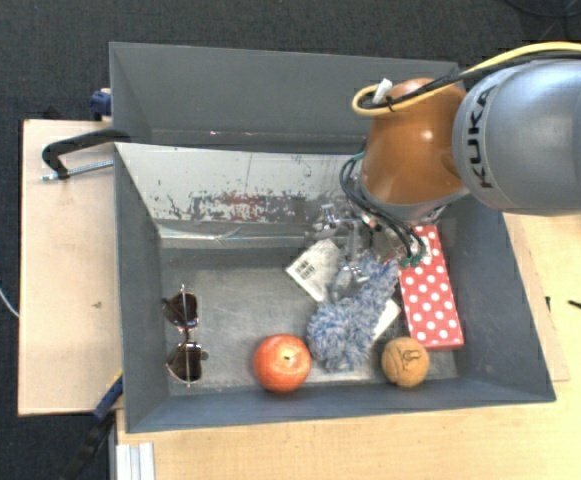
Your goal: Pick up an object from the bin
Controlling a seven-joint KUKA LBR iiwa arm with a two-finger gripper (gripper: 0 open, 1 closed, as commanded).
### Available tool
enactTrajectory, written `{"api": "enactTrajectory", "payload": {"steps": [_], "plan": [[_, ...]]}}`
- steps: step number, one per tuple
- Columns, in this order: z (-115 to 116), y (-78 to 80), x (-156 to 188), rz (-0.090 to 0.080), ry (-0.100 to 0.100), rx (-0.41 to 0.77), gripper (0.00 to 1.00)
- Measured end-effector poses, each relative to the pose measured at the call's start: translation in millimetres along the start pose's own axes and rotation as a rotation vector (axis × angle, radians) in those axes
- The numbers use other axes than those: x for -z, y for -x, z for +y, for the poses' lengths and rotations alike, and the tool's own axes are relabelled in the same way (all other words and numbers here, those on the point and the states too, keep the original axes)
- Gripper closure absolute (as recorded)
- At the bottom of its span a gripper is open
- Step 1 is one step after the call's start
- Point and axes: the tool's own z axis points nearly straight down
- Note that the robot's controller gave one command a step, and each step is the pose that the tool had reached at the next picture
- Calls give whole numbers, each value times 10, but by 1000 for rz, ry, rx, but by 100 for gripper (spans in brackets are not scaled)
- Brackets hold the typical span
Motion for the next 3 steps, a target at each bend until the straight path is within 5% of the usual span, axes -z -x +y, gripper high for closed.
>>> {"api": "enactTrajectory", "payload": {"steps": [1, 2, 3], "plan": [[-272, -30, -270, 1, 2, 303, 0], [-452, -498, -250, -20, -6, 446, 0], [-613, -619, -263, -13, 2, 444, 0]]}}
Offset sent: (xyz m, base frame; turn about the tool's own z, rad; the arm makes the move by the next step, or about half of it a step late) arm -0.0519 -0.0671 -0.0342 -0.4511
